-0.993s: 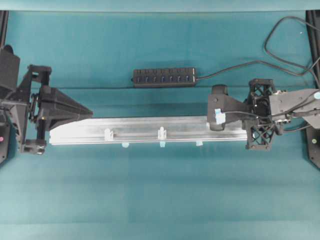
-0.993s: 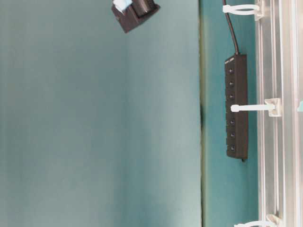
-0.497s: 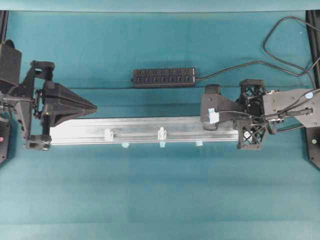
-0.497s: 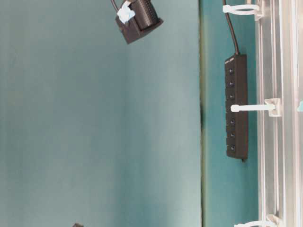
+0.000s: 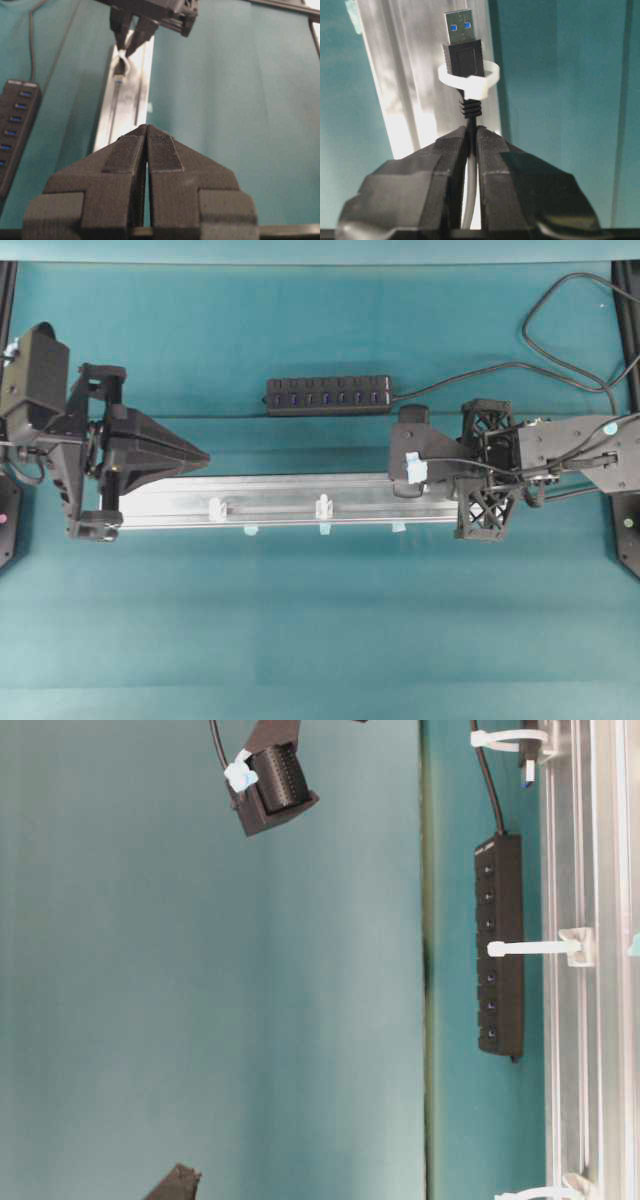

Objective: Pass the USB cable through three rings with both arms.
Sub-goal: 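Bring the left gripper over and grasp the plug beyond the ring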

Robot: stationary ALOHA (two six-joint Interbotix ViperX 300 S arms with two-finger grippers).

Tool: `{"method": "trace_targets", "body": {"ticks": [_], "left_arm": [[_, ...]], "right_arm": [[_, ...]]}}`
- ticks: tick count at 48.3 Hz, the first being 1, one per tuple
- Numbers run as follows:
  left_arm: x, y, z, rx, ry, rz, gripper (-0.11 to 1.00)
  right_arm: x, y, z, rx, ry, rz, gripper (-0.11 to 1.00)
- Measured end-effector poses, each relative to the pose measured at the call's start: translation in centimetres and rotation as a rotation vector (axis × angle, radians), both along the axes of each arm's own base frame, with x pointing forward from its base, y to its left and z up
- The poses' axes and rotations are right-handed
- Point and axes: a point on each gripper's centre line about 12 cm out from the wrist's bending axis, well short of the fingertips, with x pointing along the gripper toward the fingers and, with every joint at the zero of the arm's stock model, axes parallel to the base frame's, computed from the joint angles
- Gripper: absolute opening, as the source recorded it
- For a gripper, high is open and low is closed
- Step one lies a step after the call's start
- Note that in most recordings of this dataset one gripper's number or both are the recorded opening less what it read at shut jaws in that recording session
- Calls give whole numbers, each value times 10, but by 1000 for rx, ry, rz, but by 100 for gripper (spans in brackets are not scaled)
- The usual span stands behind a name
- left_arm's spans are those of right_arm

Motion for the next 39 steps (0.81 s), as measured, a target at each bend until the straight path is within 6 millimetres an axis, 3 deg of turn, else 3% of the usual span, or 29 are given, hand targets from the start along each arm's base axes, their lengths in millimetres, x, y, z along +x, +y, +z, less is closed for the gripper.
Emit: {"method": "trace_targets", "body": {"ticks": [9, 19, 39], "left_arm": [[15, 1, -2, 0, 8, 0, 2], [48, 2, -6, 13, 45, -3, 2], [96, 5, -32, 105, 132, -38, 2]], "right_arm": [[5, 2, 1, 20, -43, -12, -7], [5, 1, 2, 50, -108, -84, -7], [-3, 2, 3, 60, -191, -85, -7]]}}
